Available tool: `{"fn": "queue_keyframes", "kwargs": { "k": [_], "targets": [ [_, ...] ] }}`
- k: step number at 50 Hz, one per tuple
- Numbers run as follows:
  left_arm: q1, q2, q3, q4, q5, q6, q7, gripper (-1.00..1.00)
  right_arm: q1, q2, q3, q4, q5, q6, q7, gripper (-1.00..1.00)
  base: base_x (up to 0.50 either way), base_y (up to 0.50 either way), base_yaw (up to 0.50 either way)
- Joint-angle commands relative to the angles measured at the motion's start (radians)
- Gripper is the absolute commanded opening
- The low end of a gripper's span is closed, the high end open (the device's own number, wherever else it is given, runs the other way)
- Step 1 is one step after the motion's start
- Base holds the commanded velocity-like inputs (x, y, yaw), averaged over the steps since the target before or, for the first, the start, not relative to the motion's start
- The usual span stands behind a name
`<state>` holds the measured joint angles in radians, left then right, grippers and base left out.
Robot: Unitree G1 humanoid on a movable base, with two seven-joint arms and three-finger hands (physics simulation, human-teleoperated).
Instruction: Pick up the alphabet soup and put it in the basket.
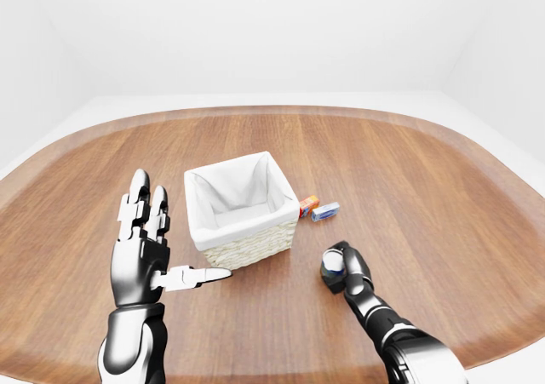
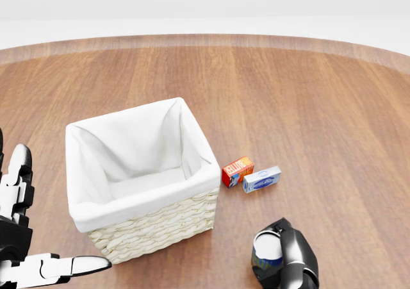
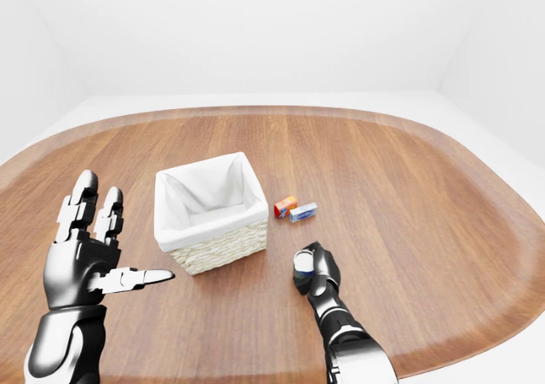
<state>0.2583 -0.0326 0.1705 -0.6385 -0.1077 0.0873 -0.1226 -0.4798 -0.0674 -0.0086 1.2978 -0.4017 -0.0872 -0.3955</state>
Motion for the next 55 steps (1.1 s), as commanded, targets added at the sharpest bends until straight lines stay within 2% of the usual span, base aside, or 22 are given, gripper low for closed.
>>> {"fn": "queue_keyframes", "kwargs": {
  "k": [1,20,38,45,55],
  "targets": [
    [0.001,0.001,-0.001,-0.001,-0.001,0.000,0.002,1.00,0.022,0.006,-0.038,0.039,0.039,0.000,-0.002,-1.00,0.00,0.00,0.00],
    [0.003,-0.001,0.008,-0.004,-0.006,0.000,-0.004,1.00,0.027,0.001,-0.037,0.023,0.052,0.000,0.006,-1.00,0.00,0.00,0.00],
    [0.008,0.001,-0.015,0.011,0.006,0.000,0.002,1.00,0.043,-0.011,-0.029,-0.090,0.133,0.000,0.062,-1.00,0.00,0.00,0.00],
    [0.005,0.002,-0.010,0.007,0.002,0.000,0.001,1.00,0.061,-0.008,-0.028,-0.192,0.164,0.000,0.092,-1.00,0.00,0.00,0.00],
    [0.008,0.001,-0.017,0.004,0.007,0.000,0.002,1.00,0.148,-0.004,-0.032,-0.464,0.209,0.000,0.153,-1.00,0.00,0.00,0.00]
  ]
}}
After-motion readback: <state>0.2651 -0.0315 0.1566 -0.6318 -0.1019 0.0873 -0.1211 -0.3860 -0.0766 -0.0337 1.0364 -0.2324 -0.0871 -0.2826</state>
